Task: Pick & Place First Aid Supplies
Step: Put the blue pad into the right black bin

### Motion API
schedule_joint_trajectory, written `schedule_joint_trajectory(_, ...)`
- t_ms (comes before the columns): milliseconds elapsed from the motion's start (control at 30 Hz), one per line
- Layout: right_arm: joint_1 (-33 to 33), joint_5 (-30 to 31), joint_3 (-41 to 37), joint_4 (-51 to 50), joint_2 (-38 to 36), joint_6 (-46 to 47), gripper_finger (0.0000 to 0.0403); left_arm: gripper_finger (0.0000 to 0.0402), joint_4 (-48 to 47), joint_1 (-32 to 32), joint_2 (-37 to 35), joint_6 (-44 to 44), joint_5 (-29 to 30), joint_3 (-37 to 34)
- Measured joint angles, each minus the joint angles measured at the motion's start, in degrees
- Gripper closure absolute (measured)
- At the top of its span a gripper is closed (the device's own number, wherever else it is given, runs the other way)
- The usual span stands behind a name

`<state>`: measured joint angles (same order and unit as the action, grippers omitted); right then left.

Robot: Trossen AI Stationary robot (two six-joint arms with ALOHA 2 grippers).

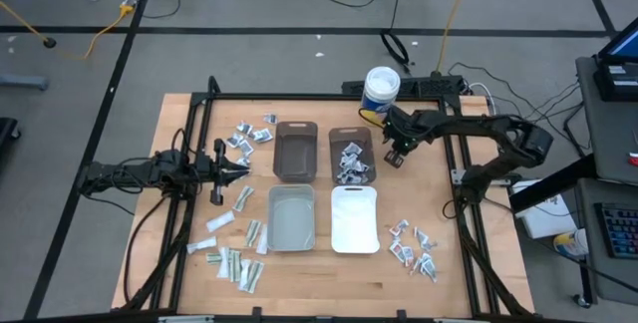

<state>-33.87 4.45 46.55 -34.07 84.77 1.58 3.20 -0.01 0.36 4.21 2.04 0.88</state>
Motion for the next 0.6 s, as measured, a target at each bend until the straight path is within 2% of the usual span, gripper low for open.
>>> schedule_joint_trajectory(167,1.8,3.3,3.3,-10.4,-3.7,2.0,0.0401,0.0355,0.0,0.0,0.0,0.0,0.0,0.0)
schedule_joint_trajectory(433,5.1,3.5,13.0,-27.8,-7.1,7.0,0.0402,0.0355,0.0,0.0,0.0,0.0,0.0,0.0)
schedule_joint_trajectory(600,6.8,3.4,18.7,-35.1,-7.3,10.1,0.0402,0.0355,0.0,0.0,0.0,0.0,0.0,0.0)
